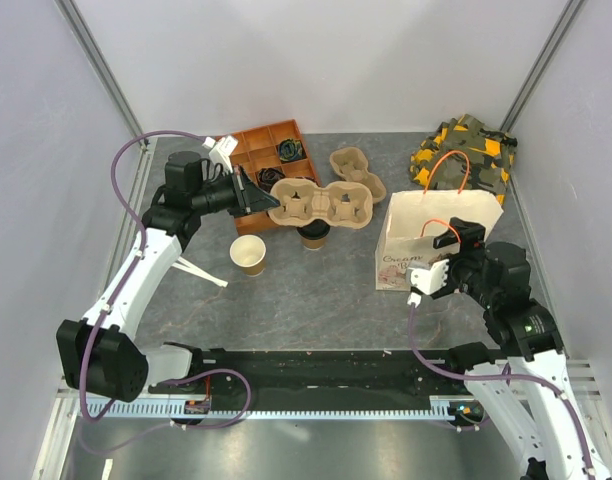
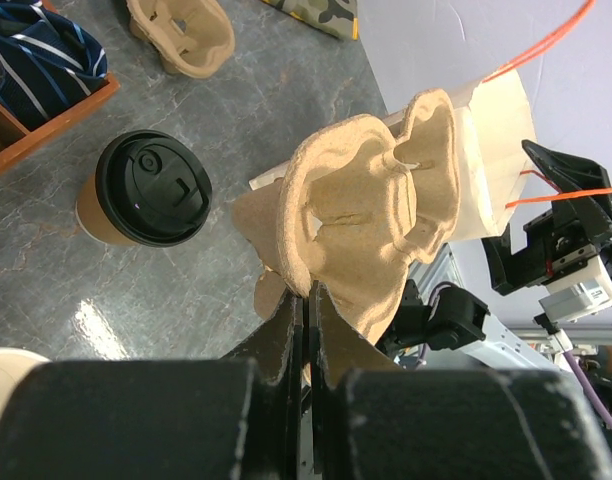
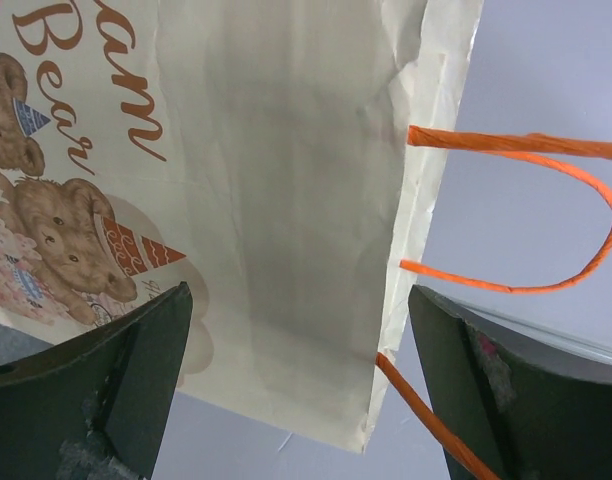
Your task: Pack the takeout coffee
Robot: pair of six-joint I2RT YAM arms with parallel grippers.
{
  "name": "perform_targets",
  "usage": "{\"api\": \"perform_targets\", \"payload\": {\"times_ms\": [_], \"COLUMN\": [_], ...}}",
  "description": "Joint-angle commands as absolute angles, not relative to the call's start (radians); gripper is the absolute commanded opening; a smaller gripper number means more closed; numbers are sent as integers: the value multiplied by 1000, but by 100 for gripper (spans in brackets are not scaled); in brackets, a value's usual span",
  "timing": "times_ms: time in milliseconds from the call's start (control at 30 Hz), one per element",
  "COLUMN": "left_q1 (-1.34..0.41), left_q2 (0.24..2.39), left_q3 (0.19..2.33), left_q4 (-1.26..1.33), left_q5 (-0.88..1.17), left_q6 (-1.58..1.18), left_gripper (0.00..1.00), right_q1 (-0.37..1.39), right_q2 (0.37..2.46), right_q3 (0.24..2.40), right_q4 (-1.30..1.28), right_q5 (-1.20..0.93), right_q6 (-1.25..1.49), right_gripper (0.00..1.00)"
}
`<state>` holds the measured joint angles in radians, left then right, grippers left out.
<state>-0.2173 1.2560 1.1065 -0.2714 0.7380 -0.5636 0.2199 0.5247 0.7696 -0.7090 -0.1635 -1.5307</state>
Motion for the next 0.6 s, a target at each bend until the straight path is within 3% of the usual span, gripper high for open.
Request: {"api": "perform_targets", "payload": {"times_ms": [0, 567], "left_q1": [-212, -219], "left_q2": [1262, 1223], "left_q3": [1109, 1063], "left_q4": [-218, -198], "left_q5": [773, 811], "left_q6": [-569, -532], "left_gripper": [2, 2], "right_q1": [222, 224], "right_q2": [529, 672], "right_q3": [750, 802], "right_q4": [-620, -620], "right_q5": [-172, -173], "right_q6": [-1513, -1433], "right_gripper": [98, 98]}}
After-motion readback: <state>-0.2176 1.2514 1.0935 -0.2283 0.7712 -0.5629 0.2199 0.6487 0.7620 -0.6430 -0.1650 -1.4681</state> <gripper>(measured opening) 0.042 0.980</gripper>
